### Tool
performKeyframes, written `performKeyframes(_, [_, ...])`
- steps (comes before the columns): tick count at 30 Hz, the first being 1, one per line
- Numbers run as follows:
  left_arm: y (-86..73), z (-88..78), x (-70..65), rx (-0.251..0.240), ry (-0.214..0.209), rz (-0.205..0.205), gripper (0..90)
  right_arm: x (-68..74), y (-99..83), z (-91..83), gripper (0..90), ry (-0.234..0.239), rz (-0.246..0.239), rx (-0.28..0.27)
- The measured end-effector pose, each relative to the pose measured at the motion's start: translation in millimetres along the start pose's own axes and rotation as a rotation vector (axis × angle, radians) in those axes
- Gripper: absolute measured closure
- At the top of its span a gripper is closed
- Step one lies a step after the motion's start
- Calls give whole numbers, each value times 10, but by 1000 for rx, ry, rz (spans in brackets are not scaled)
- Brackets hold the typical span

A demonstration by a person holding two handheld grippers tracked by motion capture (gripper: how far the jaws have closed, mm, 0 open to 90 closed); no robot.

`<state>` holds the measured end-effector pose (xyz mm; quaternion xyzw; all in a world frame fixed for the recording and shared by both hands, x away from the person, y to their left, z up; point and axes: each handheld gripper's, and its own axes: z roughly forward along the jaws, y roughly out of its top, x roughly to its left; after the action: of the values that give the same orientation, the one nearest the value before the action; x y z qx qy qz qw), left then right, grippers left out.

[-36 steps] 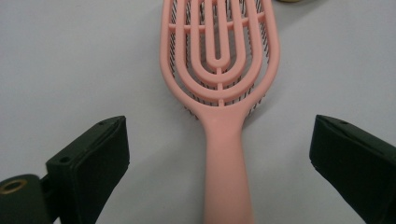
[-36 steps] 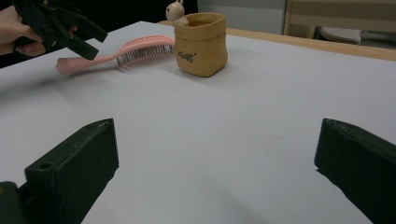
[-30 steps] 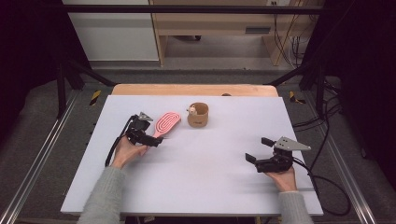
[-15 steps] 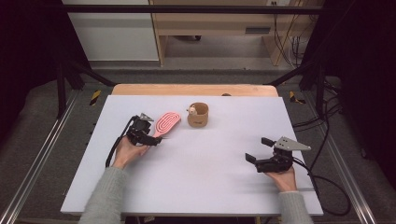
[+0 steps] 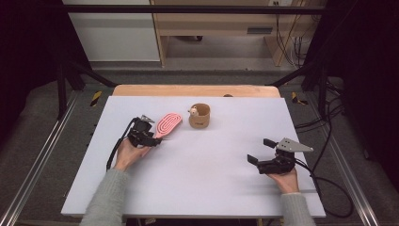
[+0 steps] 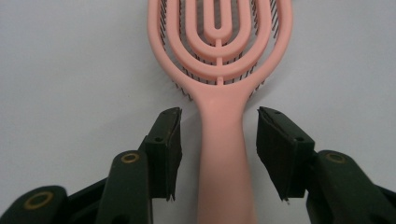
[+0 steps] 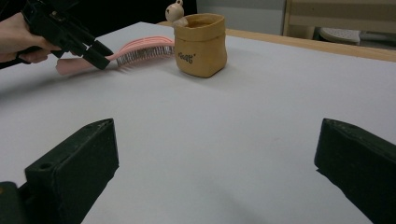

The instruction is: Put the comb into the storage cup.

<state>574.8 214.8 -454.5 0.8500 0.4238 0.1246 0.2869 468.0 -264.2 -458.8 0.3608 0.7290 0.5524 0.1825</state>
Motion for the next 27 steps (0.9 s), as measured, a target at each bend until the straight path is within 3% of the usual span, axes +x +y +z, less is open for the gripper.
performKeyframes(17, [3,40,-22,22,10,13,662,-2,1,-1,4,1,-3,-1])
performKeyframes(27, [8,44,-17,37,11,15,682,-3,0,0,4,0,-3,-3])
